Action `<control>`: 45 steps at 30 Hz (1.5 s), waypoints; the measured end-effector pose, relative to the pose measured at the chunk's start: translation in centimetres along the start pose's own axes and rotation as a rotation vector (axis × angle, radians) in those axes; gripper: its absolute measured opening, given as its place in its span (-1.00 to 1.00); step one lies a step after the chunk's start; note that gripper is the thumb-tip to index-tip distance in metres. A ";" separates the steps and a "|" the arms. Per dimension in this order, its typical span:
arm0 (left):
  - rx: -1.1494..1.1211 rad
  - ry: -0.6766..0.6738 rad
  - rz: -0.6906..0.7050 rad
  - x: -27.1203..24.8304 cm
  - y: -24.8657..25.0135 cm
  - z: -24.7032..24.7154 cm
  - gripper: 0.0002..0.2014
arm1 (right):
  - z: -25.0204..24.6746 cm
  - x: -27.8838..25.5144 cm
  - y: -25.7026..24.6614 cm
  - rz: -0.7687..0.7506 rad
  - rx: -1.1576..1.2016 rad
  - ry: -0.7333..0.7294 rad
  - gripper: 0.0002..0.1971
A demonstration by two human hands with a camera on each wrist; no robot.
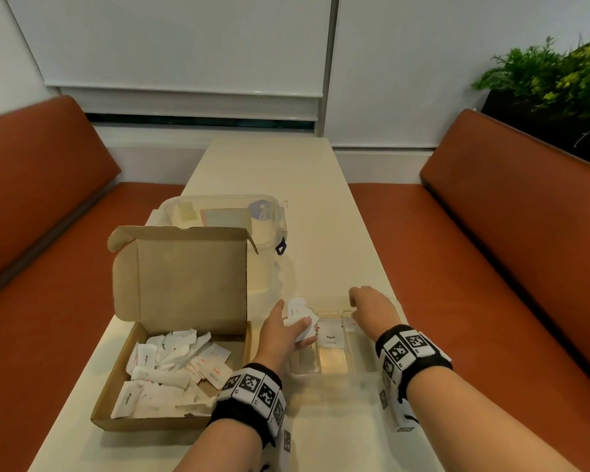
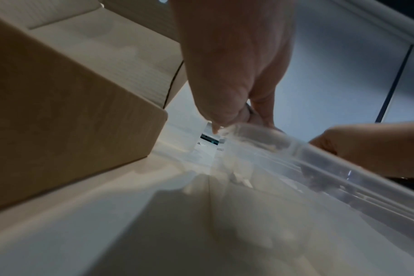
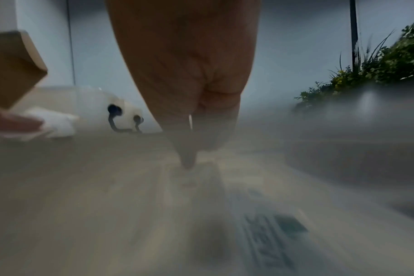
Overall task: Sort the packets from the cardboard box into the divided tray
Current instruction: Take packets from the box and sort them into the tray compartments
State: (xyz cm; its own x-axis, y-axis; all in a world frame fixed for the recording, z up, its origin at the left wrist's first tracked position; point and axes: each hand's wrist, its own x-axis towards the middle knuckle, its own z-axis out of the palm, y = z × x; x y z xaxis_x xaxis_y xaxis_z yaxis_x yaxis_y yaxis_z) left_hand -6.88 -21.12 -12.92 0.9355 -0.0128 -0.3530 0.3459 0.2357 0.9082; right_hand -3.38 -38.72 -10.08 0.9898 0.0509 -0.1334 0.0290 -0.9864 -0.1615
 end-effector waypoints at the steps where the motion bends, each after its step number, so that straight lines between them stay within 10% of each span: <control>1: 0.004 0.010 -0.002 0.1 -0.1 0.0 -0.41 | -0.2 0.0 -0.2 -0.017 0.069 0.041 -0.85; 10: 0.119 -0.142 0.060 -0.5 -0.3 1.1 -0.48 | -2.2 -0.6 -3.7 -0.152 0.562 -0.034 -0.87; 17: 0.177 -0.007 0.106 -0.3 -0.5 0.8 -0.67 | -2.4 -1.0 -2.3 -0.031 0.811 0.166 -0.91; 45: -0.070 -0.058 0.147 -1.4 -0.3 2.6 -0.70 | -3.0 -1.6 -0.7 -0.042 0.764 -0.160 -0.94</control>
State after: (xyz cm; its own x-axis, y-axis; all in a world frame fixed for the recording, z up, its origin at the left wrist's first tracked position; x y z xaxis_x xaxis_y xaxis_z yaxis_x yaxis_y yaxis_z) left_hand -8.16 -23.67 -12.10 0.9789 -0.0289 -0.2022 0.2012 0.3067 0.9303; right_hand -4.54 -38.63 -6.82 0.9560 0.1648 -0.2426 -0.0961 -0.6055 -0.7900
